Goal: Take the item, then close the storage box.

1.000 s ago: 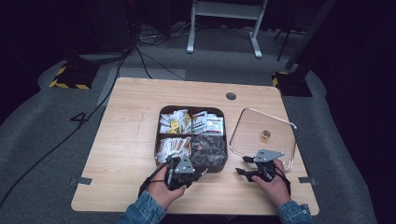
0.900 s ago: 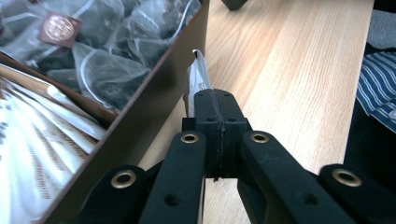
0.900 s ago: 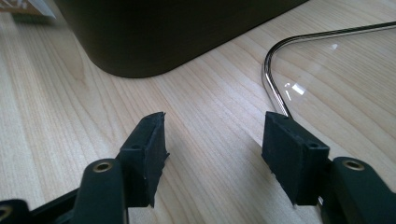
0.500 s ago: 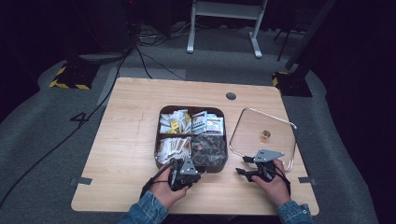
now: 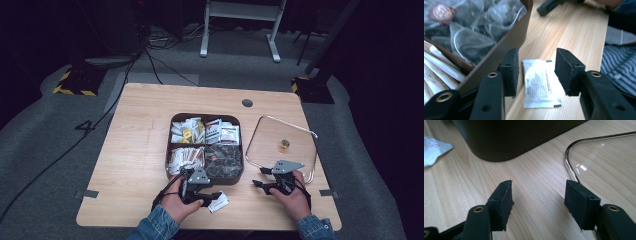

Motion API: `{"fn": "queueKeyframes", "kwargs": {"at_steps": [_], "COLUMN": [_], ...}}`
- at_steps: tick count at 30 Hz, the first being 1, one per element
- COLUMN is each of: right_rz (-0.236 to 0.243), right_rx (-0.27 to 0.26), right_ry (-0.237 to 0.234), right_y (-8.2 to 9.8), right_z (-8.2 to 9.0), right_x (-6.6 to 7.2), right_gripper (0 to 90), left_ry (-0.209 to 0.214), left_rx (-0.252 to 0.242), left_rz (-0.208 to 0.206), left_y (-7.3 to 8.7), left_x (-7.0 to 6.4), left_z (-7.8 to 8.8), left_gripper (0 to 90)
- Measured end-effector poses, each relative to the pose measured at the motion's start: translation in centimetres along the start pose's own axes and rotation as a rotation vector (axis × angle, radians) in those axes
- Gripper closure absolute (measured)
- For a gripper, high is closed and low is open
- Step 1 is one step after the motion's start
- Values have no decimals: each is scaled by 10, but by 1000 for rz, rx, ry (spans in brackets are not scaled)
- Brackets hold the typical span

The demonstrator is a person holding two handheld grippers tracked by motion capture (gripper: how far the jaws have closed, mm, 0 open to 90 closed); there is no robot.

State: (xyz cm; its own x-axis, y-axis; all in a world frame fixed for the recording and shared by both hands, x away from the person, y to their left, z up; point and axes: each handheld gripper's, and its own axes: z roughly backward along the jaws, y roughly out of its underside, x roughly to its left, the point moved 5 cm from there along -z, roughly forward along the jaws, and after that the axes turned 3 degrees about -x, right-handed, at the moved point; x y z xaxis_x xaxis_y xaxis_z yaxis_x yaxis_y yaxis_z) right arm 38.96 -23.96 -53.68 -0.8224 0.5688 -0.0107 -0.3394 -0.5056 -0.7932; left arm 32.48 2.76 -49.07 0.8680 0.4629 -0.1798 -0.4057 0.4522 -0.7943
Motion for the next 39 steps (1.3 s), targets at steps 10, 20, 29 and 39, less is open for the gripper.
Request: {"fn": "queueKeyframes", "kwargs": {"at_steps": [10, 20, 29, 39], "right_rz": [5, 9, -4, -7], "right_rx": [-1, -2, 1, 4], "right_ry": [3, 7, 2, 1], "right_y": [0, 0, 0, -1], "right_z": [0, 0, 0, -2], "right_x": [0, 1, 0, -1], "right_gripper": [396, 396, 390, 368], "left_ry": [-82, -208, -362, -518], "left_rx": [-97, -147, -202, -113], "left_rz": [35, 72, 120, 230], "left_y": [-13, -16, -10, 20], "left_x": [14, 36, 59, 102], "left_z": [26, 49, 77, 112], "left_gripper": [449, 397, 343, 280]}}
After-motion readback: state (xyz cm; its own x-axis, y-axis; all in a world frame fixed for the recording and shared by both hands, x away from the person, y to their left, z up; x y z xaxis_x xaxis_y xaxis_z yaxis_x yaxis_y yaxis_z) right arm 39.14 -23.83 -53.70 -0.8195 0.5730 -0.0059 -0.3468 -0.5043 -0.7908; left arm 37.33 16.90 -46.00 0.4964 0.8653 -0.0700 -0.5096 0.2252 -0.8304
